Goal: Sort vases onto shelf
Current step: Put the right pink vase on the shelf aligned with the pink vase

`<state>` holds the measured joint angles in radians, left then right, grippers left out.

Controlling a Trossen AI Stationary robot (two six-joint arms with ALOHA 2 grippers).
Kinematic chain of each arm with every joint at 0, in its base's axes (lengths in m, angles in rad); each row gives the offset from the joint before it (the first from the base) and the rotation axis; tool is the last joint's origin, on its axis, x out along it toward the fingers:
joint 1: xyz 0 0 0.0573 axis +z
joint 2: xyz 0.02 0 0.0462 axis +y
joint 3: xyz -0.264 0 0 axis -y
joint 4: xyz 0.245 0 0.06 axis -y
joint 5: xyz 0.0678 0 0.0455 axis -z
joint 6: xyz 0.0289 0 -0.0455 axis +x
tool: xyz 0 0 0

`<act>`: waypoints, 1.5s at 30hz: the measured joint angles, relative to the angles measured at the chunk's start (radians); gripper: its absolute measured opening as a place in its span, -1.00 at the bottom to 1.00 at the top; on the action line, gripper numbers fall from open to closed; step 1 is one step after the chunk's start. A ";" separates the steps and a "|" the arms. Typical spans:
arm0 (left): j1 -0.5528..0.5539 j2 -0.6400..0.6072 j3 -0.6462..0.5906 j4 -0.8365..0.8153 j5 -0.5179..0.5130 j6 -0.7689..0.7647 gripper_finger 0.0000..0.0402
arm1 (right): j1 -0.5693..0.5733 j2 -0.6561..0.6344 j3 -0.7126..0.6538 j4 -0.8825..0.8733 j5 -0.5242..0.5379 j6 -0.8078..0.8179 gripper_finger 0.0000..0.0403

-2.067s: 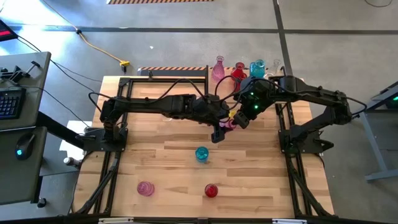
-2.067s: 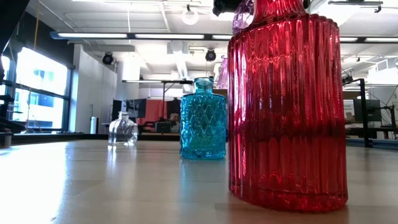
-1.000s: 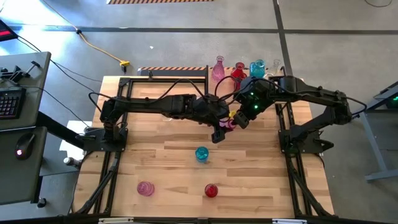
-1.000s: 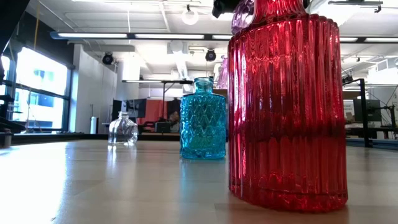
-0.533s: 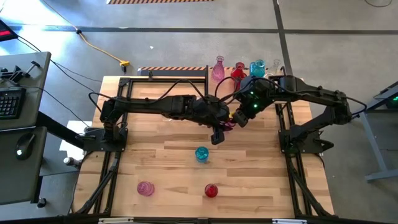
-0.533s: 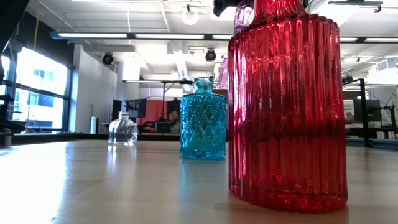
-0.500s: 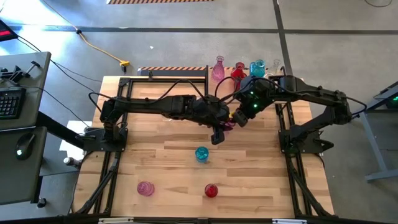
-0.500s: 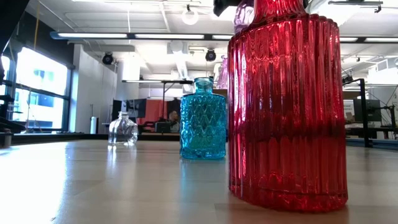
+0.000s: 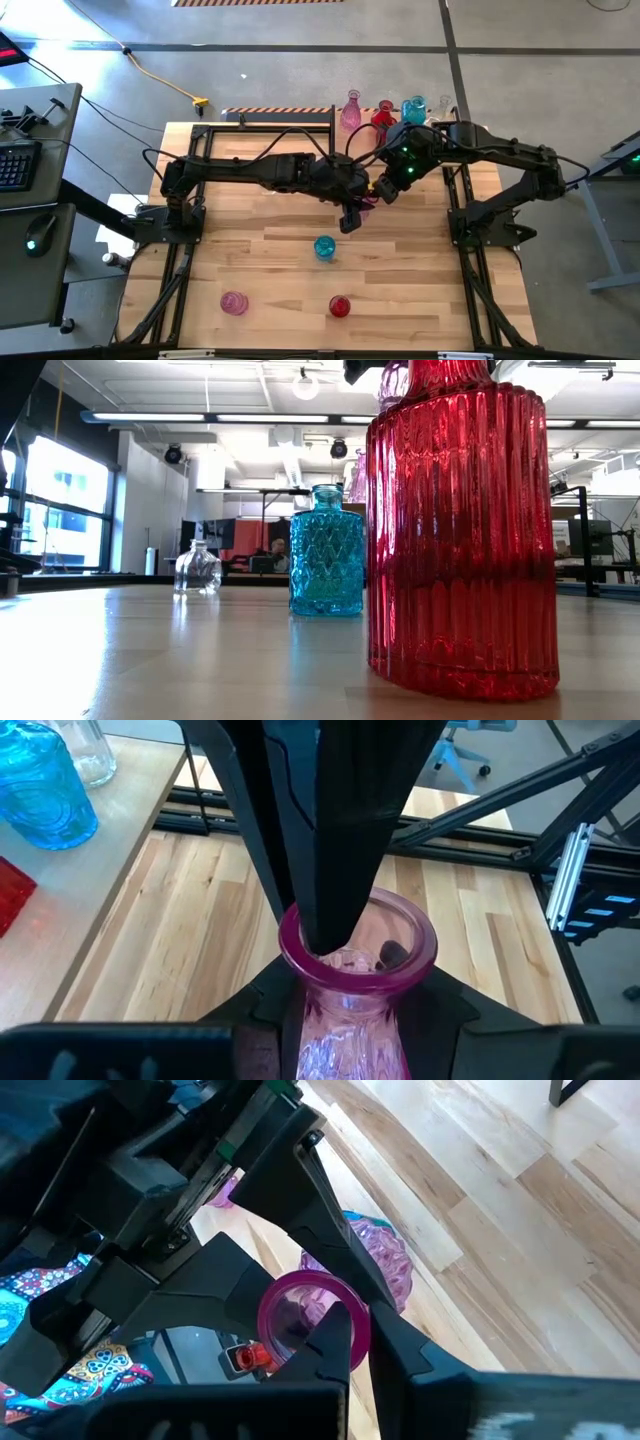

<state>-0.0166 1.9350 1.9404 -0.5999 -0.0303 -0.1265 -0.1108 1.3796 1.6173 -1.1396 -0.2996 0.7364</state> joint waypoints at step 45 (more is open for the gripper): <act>0.064 -0.001 0.000 -0.111 0.000 0.025 -0.45 | -0.127 -0.080 0.000 0.000 -0.052 -0.036 -0.43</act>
<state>0.0478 1.9341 1.9404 -0.7107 -0.0303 -0.1017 -0.2380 1.3001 1.6176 -1.1394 -0.3519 0.7000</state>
